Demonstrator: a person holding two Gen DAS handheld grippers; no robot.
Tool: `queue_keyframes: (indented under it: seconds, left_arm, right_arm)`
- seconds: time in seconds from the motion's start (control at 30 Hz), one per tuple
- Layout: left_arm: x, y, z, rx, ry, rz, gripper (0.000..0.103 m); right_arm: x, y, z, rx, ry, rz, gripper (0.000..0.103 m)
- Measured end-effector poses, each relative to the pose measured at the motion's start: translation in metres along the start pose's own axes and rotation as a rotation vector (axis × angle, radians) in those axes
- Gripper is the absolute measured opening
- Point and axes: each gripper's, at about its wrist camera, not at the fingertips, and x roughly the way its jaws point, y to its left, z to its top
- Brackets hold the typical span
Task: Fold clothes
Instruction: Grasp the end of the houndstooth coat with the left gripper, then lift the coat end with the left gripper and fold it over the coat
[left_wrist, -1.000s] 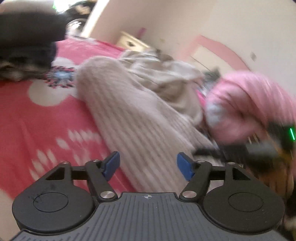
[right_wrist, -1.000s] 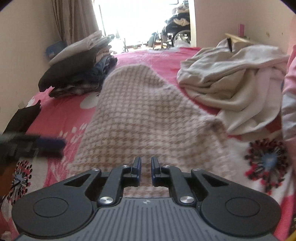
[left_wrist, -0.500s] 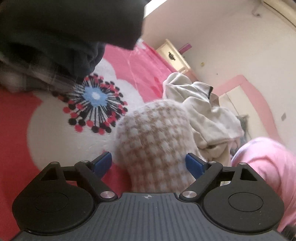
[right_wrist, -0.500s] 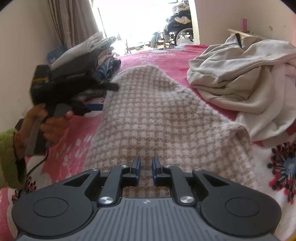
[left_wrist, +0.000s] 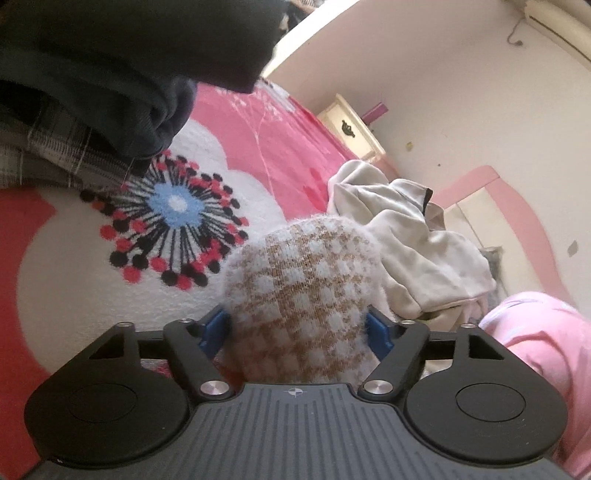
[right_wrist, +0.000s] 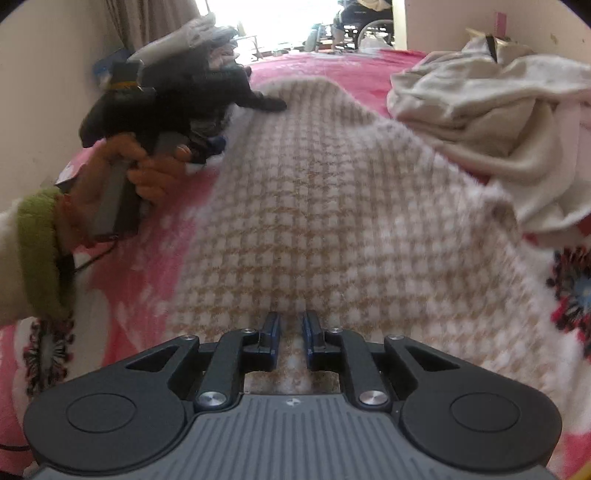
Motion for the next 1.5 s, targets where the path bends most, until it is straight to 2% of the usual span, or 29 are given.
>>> queue_keyframes:
  seconds: [0.07,0.2,0.33,0.5,0.57,0.63,0.73,0.83,0.9,0.97,1.0,1.07,1.1,1.13,1.17,1.27,1.33,1.4,1.5]
  left_arm:
    - [-0.007,-0.009,0.0,0.039,-0.024,-0.006,0.064]
    - [-0.028,-0.034,0.003,0.125,-0.082,-0.072,0.06]
    - [-0.044,-0.056,0.005,0.2,-0.108,-0.113,0.06]
    - [-0.051,-0.079,-0.002,0.271,-0.122,-0.15,0.059]
    - [-0.058,-0.089,-0.008,0.333,-0.145,-0.148,0.059]
    - [-0.065,-0.094,-0.009,0.348,-0.158,-0.17,0.059]
    - [-0.073,-0.101,-0.013,0.378,-0.174,-0.19,0.059]
    - [-0.08,-0.105,-0.02,0.414,-0.186,-0.207,0.059]
    - [-0.085,-0.105,-0.023,0.435,-0.204,-0.218,0.059]
    - [-0.09,-0.103,-0.023,0.437,-0.207,-0.233,0.059]
    - [-0.092,-0.102,-0.023,0.435,-0.208,-0.238,0.059]
    - [-0.095,-0.1,-0.023,0.426,-0.213,-0.249,0.059]
    - [-0.097,-0.1,-0.024,0.423,-0.214,-0.257,0.059]
    - [-0.099,-0.1,-0.025,0.422,-0.215,-0.267,0.059]
    - [-0.1,-0.1,-0.026,0.421,-0.214,-0.277,0.059]
    - [-0.106,-0.101,-0.028,0.427,-0.225,-0.29,0.059]
    - [-0.109,-0.101,-0.028,0.425,-0.224,-0.296,0.059]
    - [-0.11,-0.102,-0.03,0.437,-0.225,-0.3,0.059]
    - [-0.114,-0.105,-0.034,0.455,-0.232,-0.307,0.059]
  right_arm:
    - [0.0,0.002,0.0,0.008,-0.006,-0.007,0.013]
    - [-0.008,0.008,0.001,-0.013,-0.01,-0.032,0.013]
    - [-0.028,0.021,0.003,-0.01,-0.024,0.043,0.017]
    - [-0.005,0.055,-0.014,-0.118,0.035,0.052,0.017]
    - [0.0,0.067,-0.02,-0.157,0.02,0.014,0.017]
    - [-0.008,0.077,-0.02,-0.205,-0.005,-0.001,0.014]
    - [-0.015,0.082,-0.018,-0.193,-0.016,0.04,0.014]
    - [0.002,0.076,-0.023,-0.172,0.021,0.087,0.014]
    - [-0.005,0.059,-0.016,-0.111,0.004,0.158,0.014]
    - [-0.023,0.033,-0.01,-0.028,-0.057,0.193,0.014]
    - [-0.03,0.018,-0.007,0.018,-0.083,0.192,0.014]
    - [-0.032,-0.013,-0.008,0.112,-0.094,0.136,0.016]
    - [-0.026,-0.024,-0.011,0.126,-0.08,0.095,0.013]
    - [-0.019,-0.035,-0.015,0.141,-0.067,0.053,0.002]
    - [-0.015,-0.045,-0.018,0.171,-0.066,0.047,0.0]
    - [-0.018,-0.064,-0.021,0.301,-0.103,0.112,0.0]
    - [-0.03,-0.065,-0.019,0.291,-0.16,0.063,0.001]
    - [-0.029,-0.077,-0.019,0.315,-0.167,-0.001,0.0]
    - [-0.022,-0.105,-0.026,0.485,-0.166,0.057,0.0]
